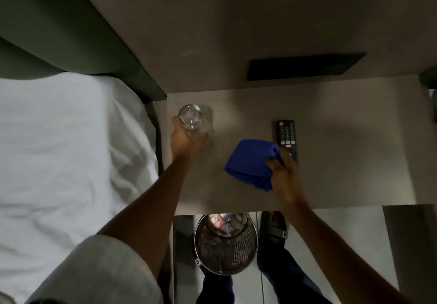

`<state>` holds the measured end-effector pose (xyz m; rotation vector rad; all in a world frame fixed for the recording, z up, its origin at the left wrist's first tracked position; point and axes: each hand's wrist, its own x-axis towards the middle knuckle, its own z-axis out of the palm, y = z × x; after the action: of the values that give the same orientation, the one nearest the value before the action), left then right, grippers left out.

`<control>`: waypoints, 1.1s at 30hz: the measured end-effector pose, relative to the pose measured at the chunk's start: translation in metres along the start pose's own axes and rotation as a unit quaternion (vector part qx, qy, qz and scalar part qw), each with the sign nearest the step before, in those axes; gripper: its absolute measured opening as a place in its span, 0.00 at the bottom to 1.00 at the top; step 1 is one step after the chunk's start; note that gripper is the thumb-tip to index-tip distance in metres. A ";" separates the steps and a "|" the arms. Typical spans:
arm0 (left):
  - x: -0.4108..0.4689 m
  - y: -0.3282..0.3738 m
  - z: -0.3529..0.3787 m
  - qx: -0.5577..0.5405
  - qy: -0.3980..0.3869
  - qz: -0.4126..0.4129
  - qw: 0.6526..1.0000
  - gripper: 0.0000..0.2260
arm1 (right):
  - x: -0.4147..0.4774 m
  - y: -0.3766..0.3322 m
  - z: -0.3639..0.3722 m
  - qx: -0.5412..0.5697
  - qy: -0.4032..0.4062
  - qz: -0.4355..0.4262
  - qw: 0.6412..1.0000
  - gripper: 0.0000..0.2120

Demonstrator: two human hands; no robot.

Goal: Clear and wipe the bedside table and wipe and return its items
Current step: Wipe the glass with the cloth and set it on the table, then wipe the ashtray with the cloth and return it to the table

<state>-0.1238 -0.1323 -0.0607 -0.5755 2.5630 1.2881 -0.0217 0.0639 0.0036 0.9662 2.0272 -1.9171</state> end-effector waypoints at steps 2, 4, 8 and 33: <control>0.024 -0.006 0.007 -0.018 0.000 -0.001 1.000 0.34 | 0.012 0.013 0.003 0.084 0.019 0.079 0.993 0.12; 0.044 -0.009 0.010 -0.048 0.016 0.008 0.999 0.35 | 0.016 0.025 0.001 0.120 0.027 0.112 0.986 0.12; 0.074 -0.015 0.012 -0.054 0.027 -0.004 0.998 0.37 | 0.012 0.037 -0.008 0.169 -0.001 0.145 0.975 0.15; -0.174 -0.080 -0.223 0.136 0.278 0.113 0.944 0.15 | -0.112 -0.029 0.115 0.139 -0.290 0.148 0.935 0.29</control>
<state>0.0640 -0.3121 0.0770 -0.6789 3.2854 0.8874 0.0140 -0.0796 0.0720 0.6029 1.2343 -2.0344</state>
